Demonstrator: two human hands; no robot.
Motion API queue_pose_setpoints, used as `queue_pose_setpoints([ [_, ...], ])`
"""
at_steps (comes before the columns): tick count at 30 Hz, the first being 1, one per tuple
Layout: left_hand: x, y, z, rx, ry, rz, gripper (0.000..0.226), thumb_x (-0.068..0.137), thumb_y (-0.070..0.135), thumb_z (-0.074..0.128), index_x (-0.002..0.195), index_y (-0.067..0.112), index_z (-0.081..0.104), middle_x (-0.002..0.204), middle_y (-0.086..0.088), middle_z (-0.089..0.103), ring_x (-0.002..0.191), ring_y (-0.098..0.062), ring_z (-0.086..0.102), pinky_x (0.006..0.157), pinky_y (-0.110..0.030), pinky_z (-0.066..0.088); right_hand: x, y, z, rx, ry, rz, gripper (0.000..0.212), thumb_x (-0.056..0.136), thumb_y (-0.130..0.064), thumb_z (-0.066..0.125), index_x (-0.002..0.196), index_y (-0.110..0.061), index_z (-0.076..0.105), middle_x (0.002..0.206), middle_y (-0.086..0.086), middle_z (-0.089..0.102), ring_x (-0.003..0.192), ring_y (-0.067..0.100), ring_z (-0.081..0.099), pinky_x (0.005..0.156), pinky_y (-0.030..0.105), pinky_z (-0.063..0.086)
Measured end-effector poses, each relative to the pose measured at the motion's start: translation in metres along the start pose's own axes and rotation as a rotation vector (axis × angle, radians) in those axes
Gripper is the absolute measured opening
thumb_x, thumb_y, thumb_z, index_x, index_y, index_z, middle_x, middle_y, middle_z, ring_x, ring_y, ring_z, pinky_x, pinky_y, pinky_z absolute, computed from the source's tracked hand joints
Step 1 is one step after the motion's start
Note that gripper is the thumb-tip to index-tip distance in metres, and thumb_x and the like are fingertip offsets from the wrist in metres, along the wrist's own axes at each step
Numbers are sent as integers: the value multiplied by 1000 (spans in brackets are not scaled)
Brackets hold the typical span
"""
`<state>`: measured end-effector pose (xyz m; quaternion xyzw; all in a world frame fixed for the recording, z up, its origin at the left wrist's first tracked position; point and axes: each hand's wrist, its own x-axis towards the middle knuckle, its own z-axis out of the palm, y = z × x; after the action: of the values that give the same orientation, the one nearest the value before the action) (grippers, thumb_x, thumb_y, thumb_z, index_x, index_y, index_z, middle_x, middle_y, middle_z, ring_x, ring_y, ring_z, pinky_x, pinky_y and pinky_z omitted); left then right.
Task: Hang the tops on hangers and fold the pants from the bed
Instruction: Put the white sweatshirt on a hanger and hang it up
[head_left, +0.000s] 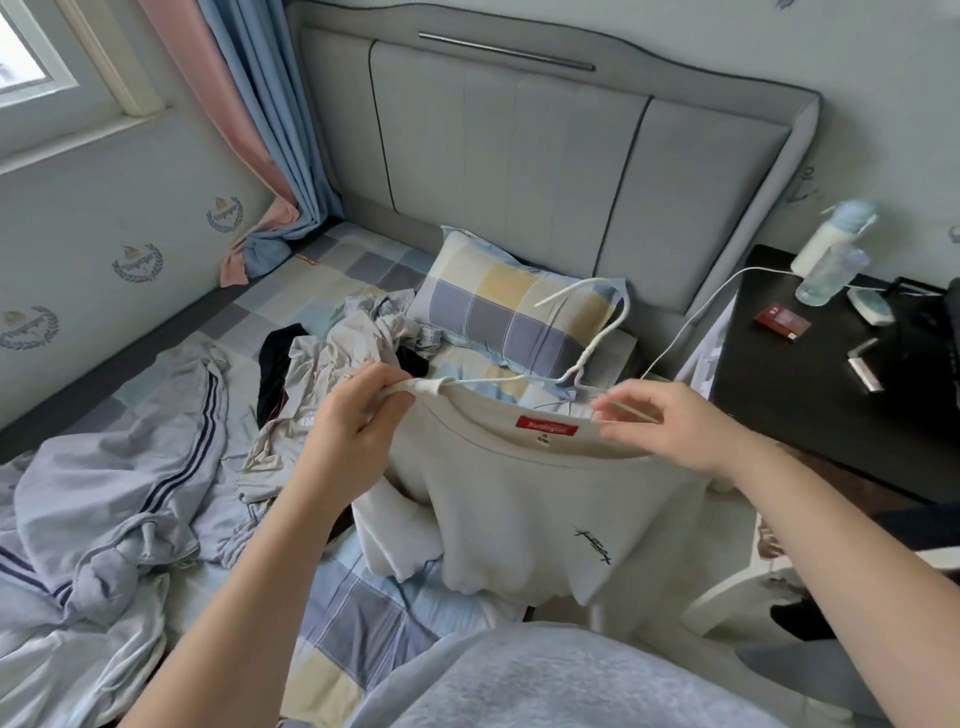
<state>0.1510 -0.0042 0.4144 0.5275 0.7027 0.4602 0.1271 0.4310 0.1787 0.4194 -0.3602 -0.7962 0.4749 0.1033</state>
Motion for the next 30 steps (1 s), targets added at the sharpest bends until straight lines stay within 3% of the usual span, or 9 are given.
queue_pose_setpoints([
  [3, 1, -10, -12, -13, 45, -34, 16, 96, 3, 60, 92, 18, 64, 77, 14, 57, 73, -1, 49, 65, -12, 35, -7, 32, -13, -54, -64, 100, 22, 84, -13, 79, 87, -34, 75, 84, -16, 73, 81, 0, 63, 75, 15, 46],
  [6, 2, -18, -23, -26, 77, -51, 33, 96, 11, 61, 89, 43, 61, 80, 15, 58, 77, -5, 51, 68, -16, 36, -13, 51, -24, -127, -130, 156, 27, 86, -10, 78, 80, -37, 77, 75, -15, 72, 73, -6, 60, 68, 12, 44],
  [11, 0, -30, -31, 8, 58, -60, 33, 97, 3, 60, 96, 36, 66, 83, 1, 54, 74, -8, 48, 70, -13, 35, -11, 61, -33, -247, 47, 182, 6, 83, -18, 80, 81, -20, 75, 82, 5, 73, 85, 29, 67, 82, 43, 52],
  [15, -2, -38, -37, 116, 66, -64, 15, 96, 2, 60, 107, 6, 71, 84, -11, 53, 76, -13, 47, 68, -10, 34, -12, 50, -32, -202, 295, 65, 18, 84, -22, 79, 75, -34, 70, 75, -12, 70, 67, 3, 61, 69, 30, 48],
  [18, -3, -40, -41, 124, 96, -53, 15, 96, 2, 61, 107, 3, 70, 82, -9, 52, 71, -7, 45, 67, -9, 34, -18, 36, -29, -199, 372, -117, 17, 87, -18, 75, 80, -33, 70, 83, -12, 68, 77, 7, 62, 70, 18, 46],
  [21, -4, -35, -34, 102, 108, -32, 16, 96, 1, 60, 108, 3, 70, 82, -5, 52, 74, -10, 46, 68, -11, 35, -29, 22, -22, -208, 375, -289, 14, 88, -13, 71, 88, -26, 69, 100, -14, 66, 94, 8, 63, 80, 12, 45],
  [26, -2, -22, -17, -87, 107, -29, 20, 95, 0, 60, 106, 15, 69, 80, 14, 55, 73, -6, 48, 69, -12, 36, -58, 17, -15, -157, 354, -153, 16, 93, -27, 65, 91, -40, 57, 89, -13, 67, 80, 4, 62, 68, 12, 44],
  [28, 2, -13, -8, -149, 70, -1, 29, 95, -2, 60, 101, 26, 68, 80, 13, 57, 72, -1, 49, 68, -11, 37, -72, 17, -17, -178, 358, -125, 6, 91, -38, 61, 96, -39, 59, 91, -16, 67, 84, 2, 63, 70, 12, 45],
  [30, 8, -1, 3, -218, 18, 20, 38, 95, -2, 61, 99, 35, 66, 80, 16, 60, 71, 4, 51, 66, -9, 39, -88, 17, -19, -226, 367, -150, 19, 89, -45, 57, 97, -29, 63, 86, -14, 64, 79, 7, 61, 67, 15, 44],
])
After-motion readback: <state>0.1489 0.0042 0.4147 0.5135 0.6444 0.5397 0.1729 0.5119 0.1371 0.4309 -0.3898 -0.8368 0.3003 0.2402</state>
